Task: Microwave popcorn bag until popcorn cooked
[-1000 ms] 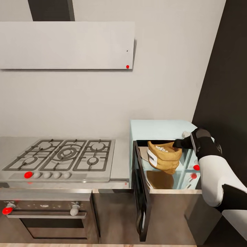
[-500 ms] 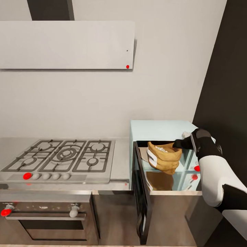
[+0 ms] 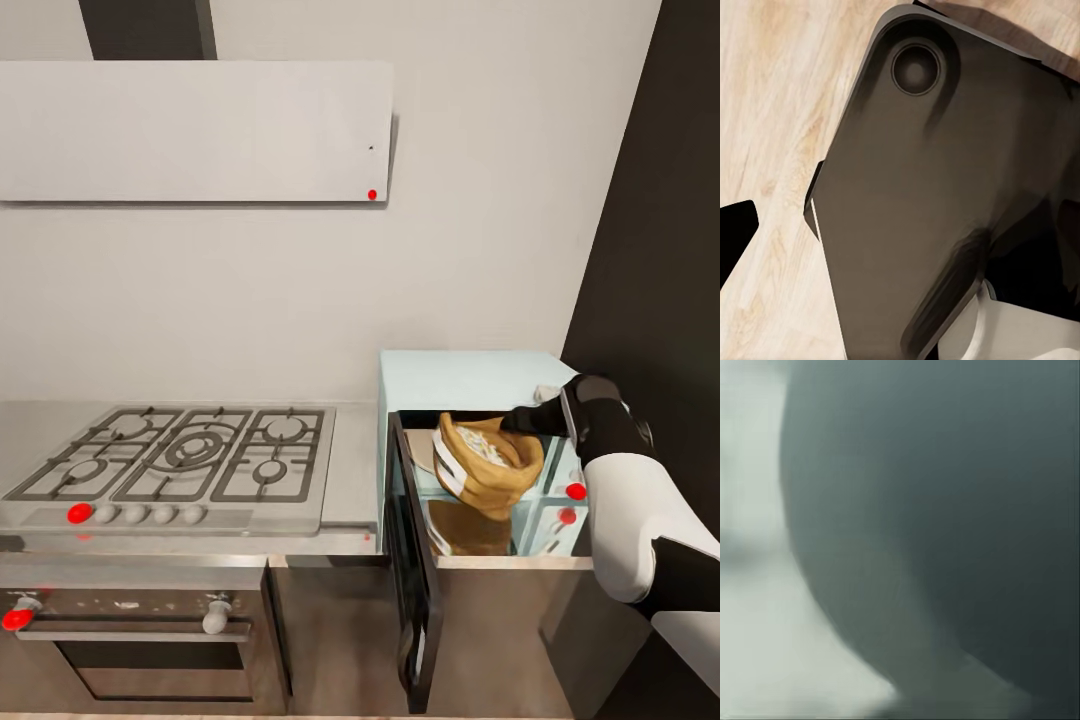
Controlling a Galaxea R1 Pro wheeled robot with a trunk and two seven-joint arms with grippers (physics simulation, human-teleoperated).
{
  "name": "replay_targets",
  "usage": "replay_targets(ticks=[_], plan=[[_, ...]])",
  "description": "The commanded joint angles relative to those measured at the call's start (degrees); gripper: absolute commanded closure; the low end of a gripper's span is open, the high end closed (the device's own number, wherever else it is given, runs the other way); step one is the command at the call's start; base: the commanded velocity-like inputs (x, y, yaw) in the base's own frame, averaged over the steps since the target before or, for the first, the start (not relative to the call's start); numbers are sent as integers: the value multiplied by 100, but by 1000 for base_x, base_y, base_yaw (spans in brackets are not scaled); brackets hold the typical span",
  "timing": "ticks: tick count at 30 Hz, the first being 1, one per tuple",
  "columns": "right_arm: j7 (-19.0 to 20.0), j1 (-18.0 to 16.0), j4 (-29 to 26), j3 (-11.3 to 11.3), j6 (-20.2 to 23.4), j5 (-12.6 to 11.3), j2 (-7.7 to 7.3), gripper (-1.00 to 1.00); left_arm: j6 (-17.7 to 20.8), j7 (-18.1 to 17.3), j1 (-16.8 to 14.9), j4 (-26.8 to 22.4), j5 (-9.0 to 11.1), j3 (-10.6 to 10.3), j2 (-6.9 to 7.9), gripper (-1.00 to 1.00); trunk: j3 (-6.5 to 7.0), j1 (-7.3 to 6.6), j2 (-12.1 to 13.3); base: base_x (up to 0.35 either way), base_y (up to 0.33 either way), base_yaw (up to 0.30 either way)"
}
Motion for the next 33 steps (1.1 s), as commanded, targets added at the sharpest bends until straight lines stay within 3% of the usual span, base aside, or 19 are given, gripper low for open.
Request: replay_targets(ticks=[1, 5, 15, 17, 20, 23, 28, 33], plan=[[28, -1, 318, -12, 12, 350, -7, -100, -9, 20, 2, -11, 24, -15, -2, -100, -8, 2, -3, 0, 0, 0], [30, -1, 313, -7, 12, 325, -36, -100, -16, 22, 2, -11, 17, -23, -9, -100, -8, 2, -3, -62, 0, 0], [55, 1, 143, -8, 12, 293, -72, -100, -17, 29, 2, -11, 2, -22, -28, -100, -8, 2, -3, -327, 0, 0], [243, -1, -168, -14, 12, 268, -67, -100, -18, 29, 2, -11, 1, -22, -28, -100, -8, 2, -3, -346, 0, 0], [927, 1, -884, -18, 12, 300, -59, -100, -16, 27, 2, -11, 1, -24, -28, -100, -8, 2, -3, -346, 0, 0], [1127, 47, -1105, -19, 12, 341, -67, -100, -17, 29, 2, -11, 1, -25, -28, -100, -8, 2, -3, -346, 0, 0], [1197, 1133, -1381, -20, -60, 338, -125, -100, -18, 26, 2, -11, 1, -21, -20, -100, -8, 2, -3, -296, 0, 0], [1203, 2382, -1446, -14, -1142, 298, -91, -100, -18, 23, 2, -11, -7, -27, -19, -100, -8, 2, -3, -69, 0, 0]])
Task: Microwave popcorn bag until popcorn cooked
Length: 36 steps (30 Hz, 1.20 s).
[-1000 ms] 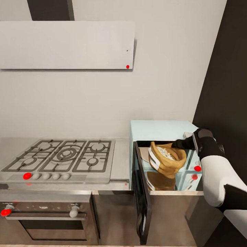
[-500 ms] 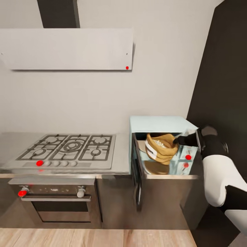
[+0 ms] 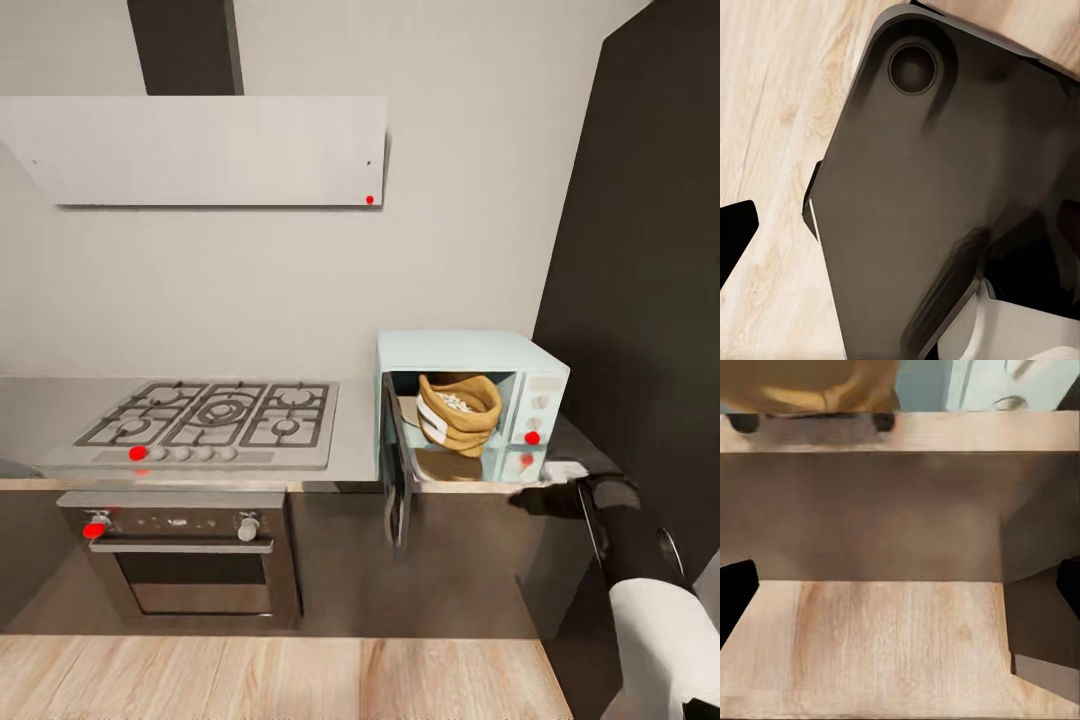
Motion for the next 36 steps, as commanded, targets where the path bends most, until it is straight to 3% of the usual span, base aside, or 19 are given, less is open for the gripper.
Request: replay_targets(ticks=[1, 3, 4, 6, 8, 10, 13, 15, 17, 21, 25, 36], plan=[[47, 209, -8, -12, -250, 24, 37, -100, -10, 18, 1, -7, 27, -14, -2, -100, -6, 0, -5, -8, 0, 0], [38, 311, -6, -14, -454, 9, 91, -100, -10, 19, 1, -7, 27, -15, -2, -100, -6, 0, -5, -3, 0, 0], [31, 336, -6, -16, -623, 5, 240, -100, -10, 18, 1, -7, 27, -15, -2, -100, -6, 0, -5, -1, 0, 0], [-8, 355, -11, -36, -1150, 13, 705, -100, -10, 17, 1, -7, 27, -15, -2, -100, -6, 0, -5, 0, 0, 0], [-53, 360, -13, -51, -1596, 17, 1075, -100, -10, 17, 1, -7, 27, -15, -1, -100, -6, 0, -5, 0, 0, 0], [-241, 361, -83, -97, -1858, -27, 1455, -100, -10, 17, 1, -7, 27, -15, -2, -100, -6, 0, -5, 0, 0, 0], [-789, 362, -344, -294, -2273, -427, 1811, -100, -10, 17, 1, -7, 27, -15, -2, -100, -6, 0, -5, 0, 0, 0], [-1195, 362, -356, -337, -3075, -707, 1811, -100, -10, 17, 1, -7, 27, -17, -2, -100, -6, 0, -5, 0, 0, 0], [-1491, 362, -276, -345, -3668, -767, 1811, -100, -10, 17, 1, -7, 26, -18, -2, -100, -6, 0, -5, 0, 0, 0], [-2065, 362, 107, -344, -4427, -768, 1811, -100, -10, 17, 1, -7, 27, -15, -2, -100, -6, 0, -5, 0, 0, 0], [-2275, 362, 152, -326, -4586, -741, 1811, -100, -10, 24, 1, -7, 35, -15, 0, -100, -6, 0, -5, 0, 0, 0], [-2278, 362, 153, -296, -4603, -721, 1811, -100, -5, 21, 1, -7, 65, -6, 4, -100, -6, 0, -5, 5, 0, 0]])
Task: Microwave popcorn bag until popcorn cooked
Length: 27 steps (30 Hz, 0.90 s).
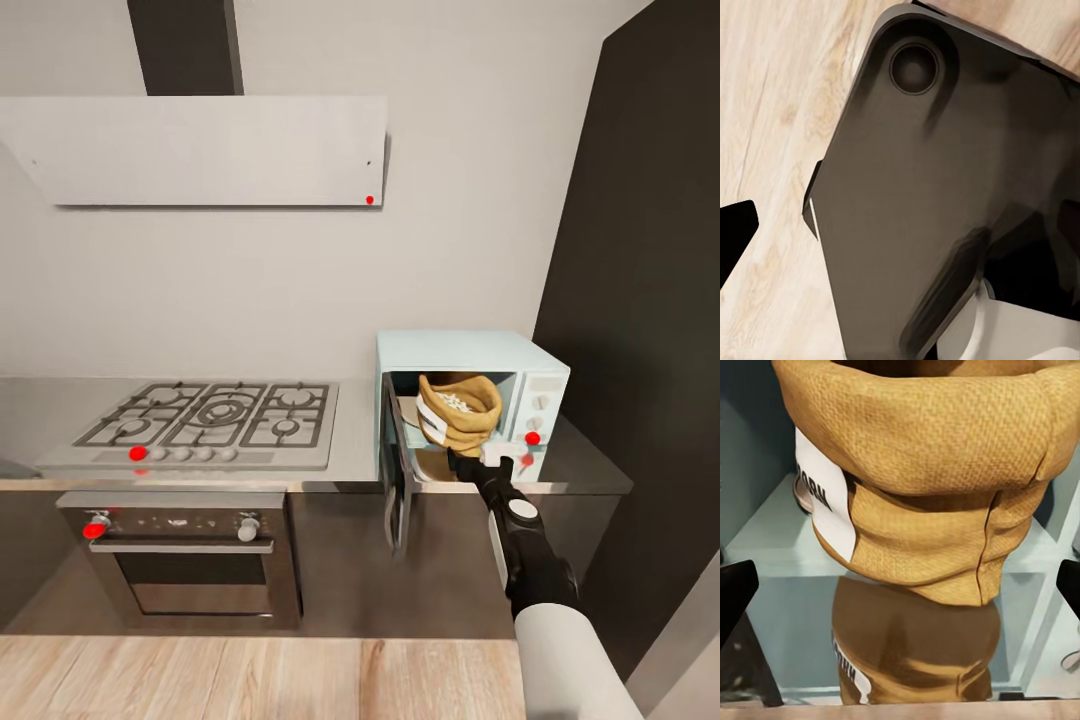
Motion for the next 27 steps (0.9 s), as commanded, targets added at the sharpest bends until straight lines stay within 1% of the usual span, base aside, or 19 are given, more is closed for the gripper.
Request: replay_targets(ticks=[1, 9, 27], plan=[[52, -5, -13, -30, 21, 50, 9, -100, -8, 18, 1, -8, 27, -13, -1, -100, -7, 1, -5, 92, 0, 0], [54, -5, -6, -38, 12, 26, 9, -100, -6, 16, 1, -8, 25, -13, 1, -100, -7, 1, -5, 188, 0, 0], [98, -5, -5, -39, 1, 72, 9, -100, -6, 16, 1, -8, 25, -14, 1, -100, -7, 1, -5, 207, 0, 0]])
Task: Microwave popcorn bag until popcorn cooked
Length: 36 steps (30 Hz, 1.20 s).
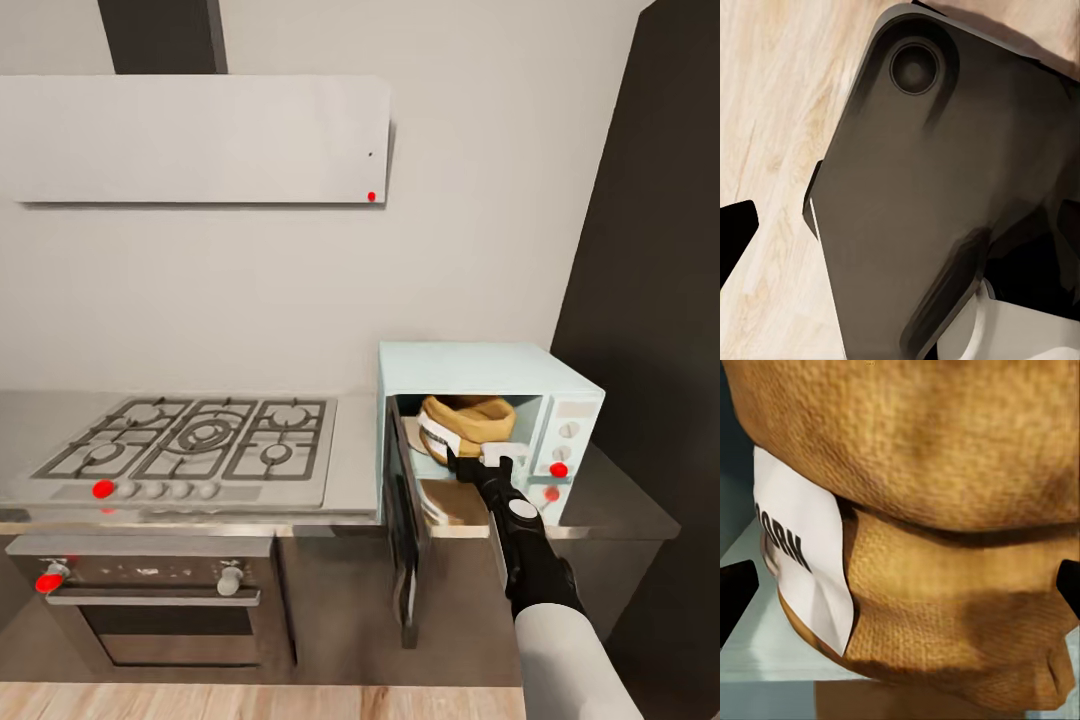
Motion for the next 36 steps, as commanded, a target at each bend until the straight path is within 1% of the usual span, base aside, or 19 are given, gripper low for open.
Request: replay_targets(ticks=[1, 15, 19, 27, 36], plan=[[51, -5, -13, -30, 24, 46, 9, -100, -10, 20, 1, -8, 28, -14, -2, -100, -7, 3, -5, 207, 0, 0], [72, -5, -13, -30, 52, 35, 9, -100, -10, 20, 1, -8, 28, -12, -2, -100, -7, 3, -5, 202, 0, 0], [78, -5, -16, -31, 81, 37, 9, -100, -17, 20, 1, -8, 25, -18, -2, -100, -7, 3, -5, 38, 0, 0], [86, -5, -23, -30, 129, 51, 9, -100, -18, 28, 1, -8, 45, -3, -25, -100, -7, 3, -5, -287, 0, 0], [79, -5, -77, -47, 143, 58, 9, -100, -18, 28, 1, -8, -7, -11, -37, -100, -7, 3, -5, -345, 0, 0]])
